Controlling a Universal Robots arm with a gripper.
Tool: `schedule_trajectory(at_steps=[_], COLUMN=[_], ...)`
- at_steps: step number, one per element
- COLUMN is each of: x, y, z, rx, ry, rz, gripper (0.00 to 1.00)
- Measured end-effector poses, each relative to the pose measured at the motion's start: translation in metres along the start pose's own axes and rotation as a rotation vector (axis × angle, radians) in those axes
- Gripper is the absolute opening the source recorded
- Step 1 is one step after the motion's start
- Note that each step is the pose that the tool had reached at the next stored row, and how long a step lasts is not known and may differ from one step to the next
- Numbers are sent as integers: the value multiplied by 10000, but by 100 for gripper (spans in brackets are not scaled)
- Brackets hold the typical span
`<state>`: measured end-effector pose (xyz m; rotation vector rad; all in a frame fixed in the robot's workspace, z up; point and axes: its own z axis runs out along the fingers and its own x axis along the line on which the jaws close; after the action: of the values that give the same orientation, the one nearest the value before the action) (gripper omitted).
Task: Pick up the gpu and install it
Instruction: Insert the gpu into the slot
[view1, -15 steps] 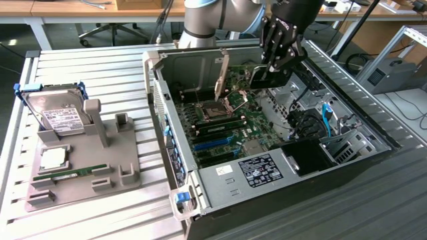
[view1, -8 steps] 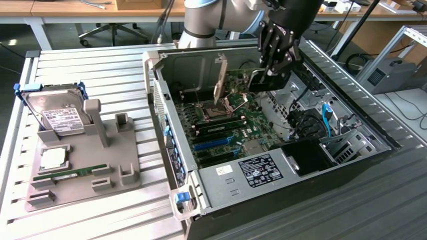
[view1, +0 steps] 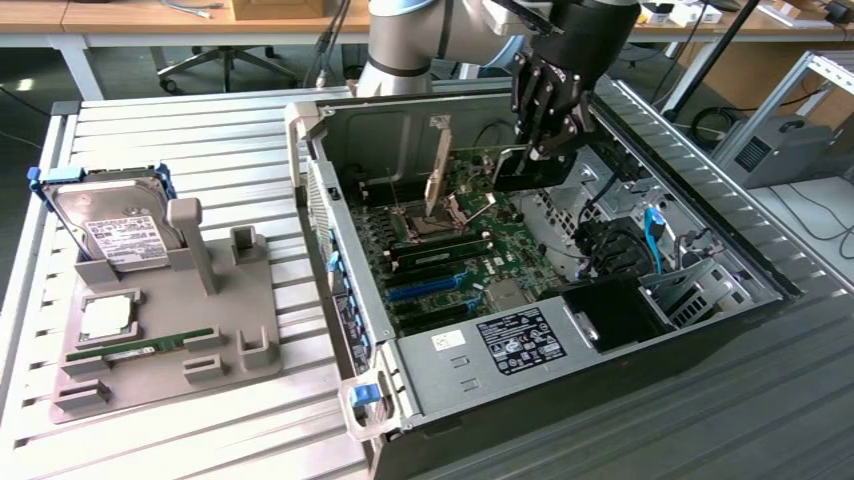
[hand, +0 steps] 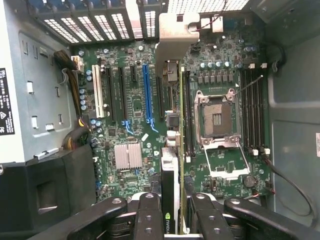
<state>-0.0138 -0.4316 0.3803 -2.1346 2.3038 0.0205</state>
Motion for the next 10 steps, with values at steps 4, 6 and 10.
schedule_trajectory(at_steps=[4, 6, 10], x=[1, 1, 2], y=[5, 6, 8], z=[75, 100, 170], rx=[0, 0, 0], ry=[-1, -1, 0], rz=[0, 0, 0], gripper=[27, 27, 27])
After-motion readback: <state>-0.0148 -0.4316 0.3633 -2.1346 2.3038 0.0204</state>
